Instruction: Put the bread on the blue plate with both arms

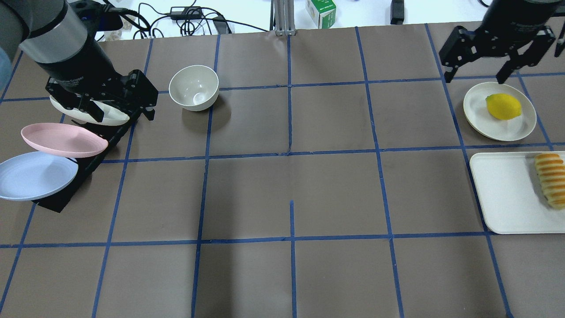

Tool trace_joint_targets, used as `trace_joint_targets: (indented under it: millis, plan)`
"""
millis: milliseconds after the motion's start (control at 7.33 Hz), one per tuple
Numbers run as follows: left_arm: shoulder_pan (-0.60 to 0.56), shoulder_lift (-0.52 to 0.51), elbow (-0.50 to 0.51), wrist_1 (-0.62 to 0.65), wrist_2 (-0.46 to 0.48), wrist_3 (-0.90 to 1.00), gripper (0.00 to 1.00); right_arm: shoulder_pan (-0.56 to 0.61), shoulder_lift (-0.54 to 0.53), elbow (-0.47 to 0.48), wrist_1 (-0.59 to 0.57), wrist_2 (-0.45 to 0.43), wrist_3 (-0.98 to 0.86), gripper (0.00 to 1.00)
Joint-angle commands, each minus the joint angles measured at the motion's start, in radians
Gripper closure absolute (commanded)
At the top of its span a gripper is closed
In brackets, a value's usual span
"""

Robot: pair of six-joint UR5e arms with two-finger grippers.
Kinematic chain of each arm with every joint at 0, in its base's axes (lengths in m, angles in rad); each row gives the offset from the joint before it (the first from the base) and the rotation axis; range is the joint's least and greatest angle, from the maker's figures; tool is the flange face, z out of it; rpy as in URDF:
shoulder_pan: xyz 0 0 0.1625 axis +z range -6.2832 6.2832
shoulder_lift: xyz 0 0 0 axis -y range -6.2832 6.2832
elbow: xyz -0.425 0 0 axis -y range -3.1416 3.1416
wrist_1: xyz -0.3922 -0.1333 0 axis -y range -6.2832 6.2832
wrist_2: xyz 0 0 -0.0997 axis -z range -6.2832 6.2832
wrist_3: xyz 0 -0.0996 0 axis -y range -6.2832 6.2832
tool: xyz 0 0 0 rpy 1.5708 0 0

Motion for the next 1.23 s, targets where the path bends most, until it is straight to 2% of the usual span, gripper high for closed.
trace_joint_targets:
  millis: [0, 136, 273, 409, 682, 818, 955, 1091]
  plan:
    - [0.060, -0.011, -0.011, 0.004, 0.000, 0.002, 0.00, -0.105, 0.032, 0.049, -0.066, -0.004, -0.157, 0.00]
    - [0.135, -0.028, -0.016, 0.052, -0.002, 0.005, 0.00, -0.157, 0.033, 0.087, -0.114, -0.008, -0.218, 0.00]
    - [0.207, -0.033, -0.016, 0.107, -0.001, 0.000, 0.00, -0.188, 0.033, 0.115, -0.201, -0.066, -0.279, 0.00]
    - [0.287, -0.050, -0.014, 0.118, 0.001, -0.009, 0.00, -0.251, 0.049, 0.151, -0.241, -0.121, -0.344, 0.00]
    - [0.489, -0.085, -0.013, 0.120, -0.004, 0.024, 0.00, -0.410, 0.091, 0.281, -0.438, -0.119, -0.517, 0.00]
    - [0.526, -0.114, -0.011, 0.120, -0.001, 0.096, 0.00, -0.455, 0.119, 0.358, -0.590, -0.117, -0.580, 0.00]
    - [0.543, -0.123, 0.001, 0.145, 0.001, 0.107, 0.00, -0.481, 0.141, 0.412, -0.675, -0.117, -0.603, 0.00]
    - [0.604, -0.136, -0.002, 0.177, -0.002, 0.110, 0.00, -0.484, 0.158, 0.420, -0.683, -0.087, -0.637, 0.00]
